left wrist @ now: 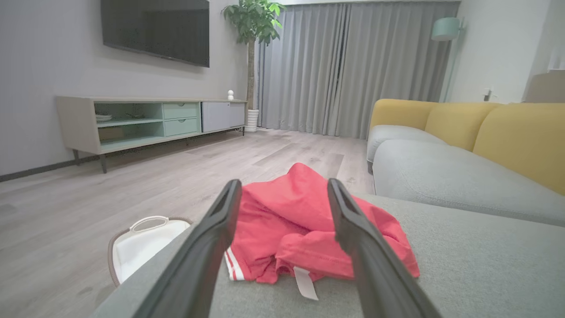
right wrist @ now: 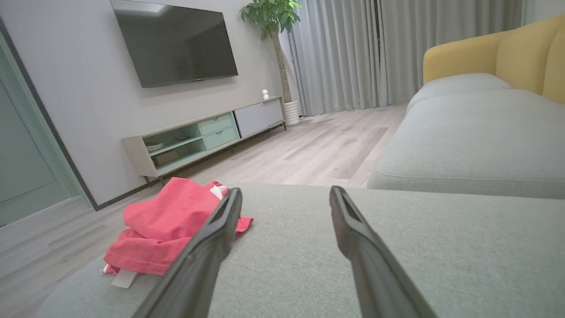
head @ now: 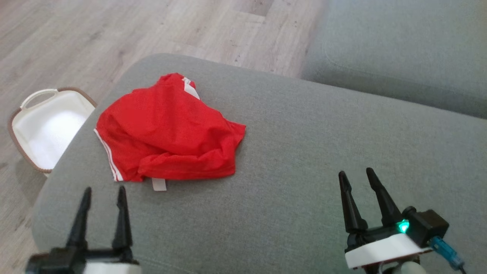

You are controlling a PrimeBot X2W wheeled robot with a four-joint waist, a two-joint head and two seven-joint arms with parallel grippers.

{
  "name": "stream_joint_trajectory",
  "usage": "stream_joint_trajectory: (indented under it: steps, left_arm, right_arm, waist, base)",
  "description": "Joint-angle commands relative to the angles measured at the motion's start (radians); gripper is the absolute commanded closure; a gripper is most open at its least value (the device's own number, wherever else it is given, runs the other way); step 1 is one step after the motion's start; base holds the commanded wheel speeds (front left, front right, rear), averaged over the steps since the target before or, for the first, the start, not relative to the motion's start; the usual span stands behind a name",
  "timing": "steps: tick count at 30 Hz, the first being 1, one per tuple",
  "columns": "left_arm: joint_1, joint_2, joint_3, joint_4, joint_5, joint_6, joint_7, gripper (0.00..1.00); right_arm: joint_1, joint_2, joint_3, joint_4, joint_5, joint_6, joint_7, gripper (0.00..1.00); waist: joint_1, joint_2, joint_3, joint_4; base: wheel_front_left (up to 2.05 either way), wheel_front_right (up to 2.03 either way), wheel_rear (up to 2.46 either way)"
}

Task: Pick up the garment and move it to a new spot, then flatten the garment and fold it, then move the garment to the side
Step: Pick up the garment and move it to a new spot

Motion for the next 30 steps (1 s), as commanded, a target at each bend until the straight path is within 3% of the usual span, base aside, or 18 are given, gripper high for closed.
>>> stream_joint_trajectory:
  steps: [1, 6, 7, 11, 16, 19, 23, 30]
  left_arm:
    - [-0.100, 0.029, 0.049, -0.024, 0.007, -0.006, -0.010, 0.00]
    - [-0.257, 0.148, 0.049, 0.083, 0.013, -0.029, 0.006, 0.00]
    - [-0.257, 0.148, 0.049, 0.083, 0.013, -0.029, 0.006, 0.00]
    - [-0.442, 0.262, -0.002, 0.204, -0.012, -0.039, 0.108, 0.00]
    - [-0.635, 0.428, -0.169, 0.366, -0.120, -0.041, 0.234, 0.00]
    - [-0.731, 0.494, -0.270, 0.442, -0.236, -0.041, 0.291, 0.00]
    - [-0.825, 0.559, -0.403, 0.509, -0.364, -0.041, 0.348, 0.00]
    - [-0.911, 0.597, -0.552, 0.613, -0.547, -0.041, 0.452, 0.00]
  right_arm:
    - [-0.043, -0.009, 0.010, -0.033, -0.018, 0.008, -0.011, 0.00]
    - [-0.085, -0.009, -0.019, -0.048, -0.060, 0.008, -0.011, 0.00]
    - [-0.085, -0.009, -0.019, -0.048, -0.060, 0.008, -0.011, 0.00]
    - [-0.116, -0.009, -0.042, -0.057, -0.095, 0.008, -0.011, 0.00]
    - [-0.156, -0.009, -0.050, -0.064, -0.120, 0.008, -0.011, 0.00]
    - [-0.178, -0.009, -0.052, -0.070, -0.126, 0.008, -0.011, 0.00]
    - [-0.196, -0.009, -0.051, -0.080, -0.133, 0.008, -0.011, 0.00]
    - [-0.210, -0.009, -0.052, -0.087, -0.140, 0.008, -0.011, 0.00]
  waist:
    - [0.0001, 0.0000, 0.038, -0.027]
    - [0.0001, 0.0000, 0.125, -0.069]
    - [0.0001, 0.0000, 0.125, -0.069]
    - [0.0001, 0.0000, 0.194, -0.092]
    - [0.0001, 0.0000, 0.270, -0.137]
    - [0.0001, 0.0000, 0.306, -0.161]
    - [0.0001, 0.0000, 0.342, -0.189]
    - [0.0001, 0.0000, 0.375, -0.223]
  base:
    - [0.00, 0.00, 0.00]
    - [0.00, 0.00, 0.00]
    - [0.00, 0.00, 0.00]
    - [0.00, 0.00, 0.00]
    - [0.00, 0.00, 0.00]
    - [0.00, 0.00, 0.00]
    - [0.00, 0.00, 0.00]
    - [0.00, 0.00, 0.00]
